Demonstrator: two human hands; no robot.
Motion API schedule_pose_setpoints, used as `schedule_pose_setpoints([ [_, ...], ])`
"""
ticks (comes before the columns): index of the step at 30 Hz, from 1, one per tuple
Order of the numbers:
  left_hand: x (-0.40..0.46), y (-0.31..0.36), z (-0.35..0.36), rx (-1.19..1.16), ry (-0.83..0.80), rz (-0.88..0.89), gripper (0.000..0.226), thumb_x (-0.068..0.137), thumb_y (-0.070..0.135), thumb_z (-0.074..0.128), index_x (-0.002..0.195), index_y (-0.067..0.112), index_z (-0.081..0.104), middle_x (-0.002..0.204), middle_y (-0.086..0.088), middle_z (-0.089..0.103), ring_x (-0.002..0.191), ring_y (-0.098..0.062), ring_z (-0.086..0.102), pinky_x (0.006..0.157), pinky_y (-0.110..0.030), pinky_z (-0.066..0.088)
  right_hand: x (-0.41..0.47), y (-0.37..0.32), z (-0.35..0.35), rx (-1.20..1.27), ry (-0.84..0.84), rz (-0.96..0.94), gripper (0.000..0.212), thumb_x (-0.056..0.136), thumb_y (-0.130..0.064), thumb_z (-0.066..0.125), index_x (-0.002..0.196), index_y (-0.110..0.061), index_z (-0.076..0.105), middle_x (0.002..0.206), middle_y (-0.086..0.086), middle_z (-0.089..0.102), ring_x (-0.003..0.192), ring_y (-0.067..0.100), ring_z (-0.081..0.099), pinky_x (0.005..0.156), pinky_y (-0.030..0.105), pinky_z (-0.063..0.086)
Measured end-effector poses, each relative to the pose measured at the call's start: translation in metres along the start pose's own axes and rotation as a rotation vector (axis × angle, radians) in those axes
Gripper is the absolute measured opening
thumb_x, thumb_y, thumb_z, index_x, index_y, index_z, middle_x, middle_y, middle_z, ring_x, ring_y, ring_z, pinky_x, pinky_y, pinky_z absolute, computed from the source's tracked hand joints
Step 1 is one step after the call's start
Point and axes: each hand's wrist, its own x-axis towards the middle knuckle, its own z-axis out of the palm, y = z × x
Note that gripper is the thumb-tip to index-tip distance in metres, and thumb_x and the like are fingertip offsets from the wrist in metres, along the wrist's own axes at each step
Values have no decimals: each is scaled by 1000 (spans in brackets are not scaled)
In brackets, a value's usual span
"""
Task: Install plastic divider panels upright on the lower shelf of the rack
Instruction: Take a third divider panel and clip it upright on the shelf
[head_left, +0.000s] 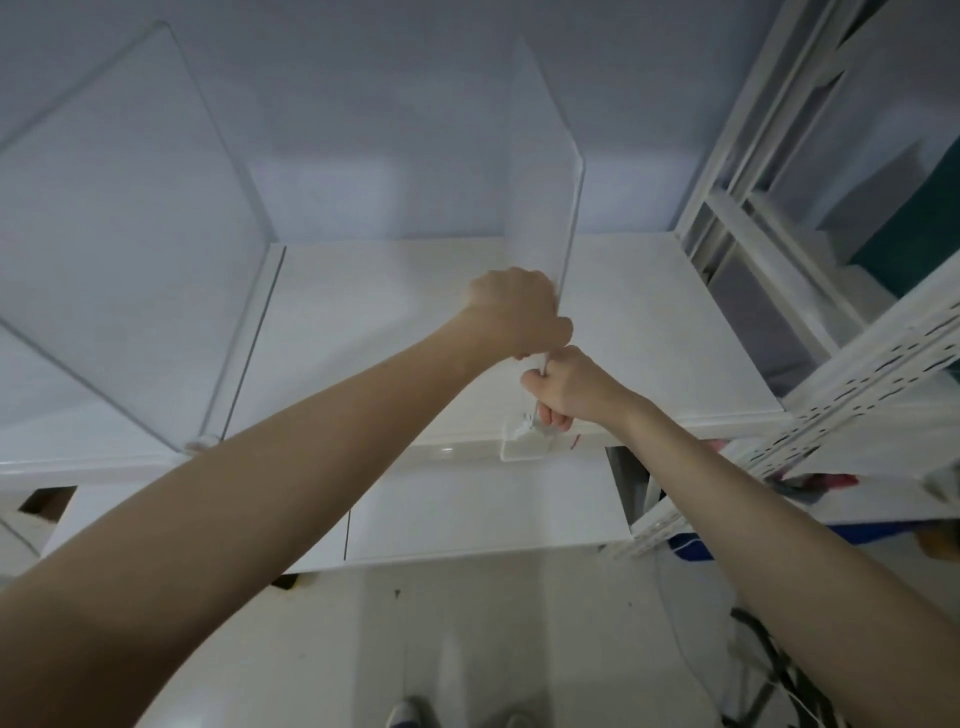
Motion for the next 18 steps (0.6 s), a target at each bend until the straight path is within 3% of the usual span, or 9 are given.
schedule_pose_setpoints([
  [4, 1, 0, 3, -63, -78, -43, 26, 80, 18, 51, 55, 15, 54, 53, 5, 56, 53, -12, 55, 50, -19, 39, 2, 0, 1, 18, -17, 18, 28, 90, -12, 38, 64, -16, 46, 29, -3, 53, 27, 8, 49, 50, 25, 51],
  [6, 0, -2, 4, -124, -132, -68, 25, 80, 16, 49, 56, 14, 55, 55, 3, 57, 53, -13, 55, 55, -21, 43, 2, -2, 1, 35, -41, 32, 18, 90, -12, 37, 91, -7, 55, 42, 2, 59, 30, 9, 51, 47, 24, 50],
  [7, 0, -3, 4, -155, -166, -78, 26, 81, 16, 48, 56, 13, 55, 54, 2, 56, 51, -13, 53, 58, -22, 45, 1, -4, 1, 37, -46, 43, 27, 90, -12, 36, 110, -4, 52, 50, 7, 61, 31, 9, 51, 45, 23, 51],
  [9, -1, -5, 4, -197, -223, -94, 28, 81, 14, 46, 55, 11, 54, 51, 1, 53, 47, -14, 48, 56, -22, 42, 2, -5, 3, 43, -64, 54, 39, 91, -13, 35, 128, -2, 42, 57, 10, 62, 33, 10, 52, 45, 22, 51],
  [14, -2, -10, 4, -264, -297, -134, 30, 83, 12, 42, 55, 9, 52, 50, -2, 48, 43, -15, 39, 49, -22, 33, 5, -5, 5, 17, -76, 40, 38, 91, -13, 34, 126, -1, 41, 59, 10, 62, 36, 12, 53, 46, 24, 52],
  [18, -4, -11, 13, -244, -322, -147, 31, 87, 15, 41, 60, 8, 53, 53, -2, 50, 43, -14, 41, 46, -21, 34, 7, -5, 6, 34, -105, 80, 39, 93, -17, 34, 127, -3, 47, 59, 11, 60, 41, 17, 53, 46, 25, 52],
])
